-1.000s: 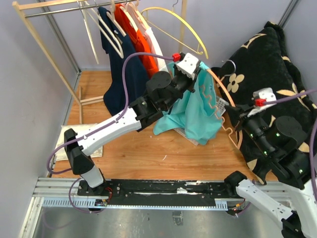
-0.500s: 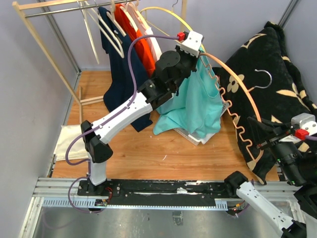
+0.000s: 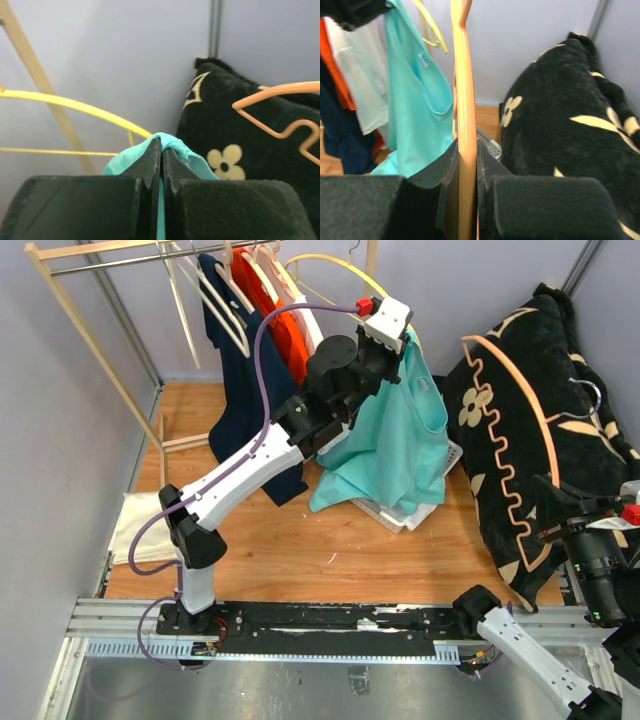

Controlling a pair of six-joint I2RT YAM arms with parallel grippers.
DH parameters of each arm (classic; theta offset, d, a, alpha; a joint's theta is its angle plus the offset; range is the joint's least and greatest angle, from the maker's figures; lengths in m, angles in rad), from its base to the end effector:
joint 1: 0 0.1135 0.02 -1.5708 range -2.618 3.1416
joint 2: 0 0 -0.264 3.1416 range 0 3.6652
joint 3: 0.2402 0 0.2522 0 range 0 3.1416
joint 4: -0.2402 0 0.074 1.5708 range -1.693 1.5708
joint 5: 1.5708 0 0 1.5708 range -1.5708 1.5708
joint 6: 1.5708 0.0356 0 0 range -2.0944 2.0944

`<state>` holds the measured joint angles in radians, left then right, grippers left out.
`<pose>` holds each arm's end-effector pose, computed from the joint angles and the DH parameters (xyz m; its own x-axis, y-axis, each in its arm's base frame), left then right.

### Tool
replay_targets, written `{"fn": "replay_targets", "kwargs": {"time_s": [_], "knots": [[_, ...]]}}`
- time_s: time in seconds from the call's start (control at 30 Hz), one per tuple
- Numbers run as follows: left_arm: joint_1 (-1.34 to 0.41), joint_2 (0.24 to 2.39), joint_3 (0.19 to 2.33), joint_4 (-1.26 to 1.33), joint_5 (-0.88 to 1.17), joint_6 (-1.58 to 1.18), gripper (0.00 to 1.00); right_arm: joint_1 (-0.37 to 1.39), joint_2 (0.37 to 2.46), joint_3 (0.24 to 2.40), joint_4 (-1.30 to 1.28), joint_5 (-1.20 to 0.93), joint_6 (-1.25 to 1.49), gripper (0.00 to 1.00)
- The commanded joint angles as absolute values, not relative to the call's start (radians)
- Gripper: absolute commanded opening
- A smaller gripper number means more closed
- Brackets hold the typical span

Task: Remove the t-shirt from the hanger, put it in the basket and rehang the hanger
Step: Remove the T-shirt from the hanger, then place the T-shirt in the bin.

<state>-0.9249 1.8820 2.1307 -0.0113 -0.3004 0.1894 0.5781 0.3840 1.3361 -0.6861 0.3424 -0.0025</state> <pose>0.2663 -0.3358 0.5087 0.2500 -0.0330 -0.9677 0.5525 0.8256 0.1146 -0.0168 -0.0252 0.4750 0.2208 0.1412 -0.9650 -0.2429 0.9663 0.0859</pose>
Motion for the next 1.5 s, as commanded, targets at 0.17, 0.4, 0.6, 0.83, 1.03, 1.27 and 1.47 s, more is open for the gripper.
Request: {"fn": "replay_targets", "kwargs": {"time_s": [0.17, 0.4, 0.6, 0.83, 1.03, 1.27, 1.47], "knots": [[-0.922, 1.905, 2.419, 0.009, -0.117, 0.155, 0.00, 0.599, 0.377, 1.324, -0.605, 0.569, -0.021, 0.01], [-0.922, 1.886, 2.369, 0.202, -0.042, 0.135, 0.01, 0.599, 0.377, 1.314, -0.599, 0.578, -0.034, 0.01], [-0.922, 1.900, 2.372, 0.310, 0.017, 0.103, 0.00, 0.598, 0.369, 1.309, -0.599, 0.576, -0.038, 0.01], [-0.922, 1.925, 2.399, 0.428, 0.041, 0.080, 0.00, 0.599, 0.357, 1.297, -0.601, 0.571, -0.034, 0.01], [-0.922, 1.956, 2.444, 0.477, 0.018, 0.077, 0.01, 0.599, 0.348, 1.289, -0.607, 0.562, -0.024, 0.01], [-0.922, 1.967, 2.382, 0.485, -0.008, 0.071, 0.00, 0.600, 0.342, 1.279, -0.610, 0.558, -0.018, 0.01], [-0.922, 1.996, 2.357, 0.412, -0.019, 0.033, 0.00, 0.600, 0.337, 1.277, -0.612, 0.570, -0.021, 0.01]]}}
